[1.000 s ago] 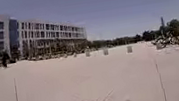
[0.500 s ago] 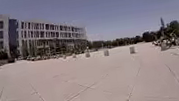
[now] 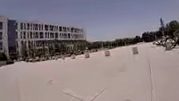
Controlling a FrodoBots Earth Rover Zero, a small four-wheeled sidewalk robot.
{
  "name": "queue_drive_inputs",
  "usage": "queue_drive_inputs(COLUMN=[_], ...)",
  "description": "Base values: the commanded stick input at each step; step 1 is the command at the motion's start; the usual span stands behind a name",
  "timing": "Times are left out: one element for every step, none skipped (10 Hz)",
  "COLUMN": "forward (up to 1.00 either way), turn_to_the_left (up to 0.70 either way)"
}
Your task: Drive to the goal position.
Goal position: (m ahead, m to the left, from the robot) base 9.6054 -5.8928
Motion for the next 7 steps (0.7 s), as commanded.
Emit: queue_drive_inputs(forward=[1.0,1.0,1.0,1.0,1.0,1.0,1.0], turn_to_the_left=[0.0,0.0,0.0,0.0,0.0,0.0,0.0])
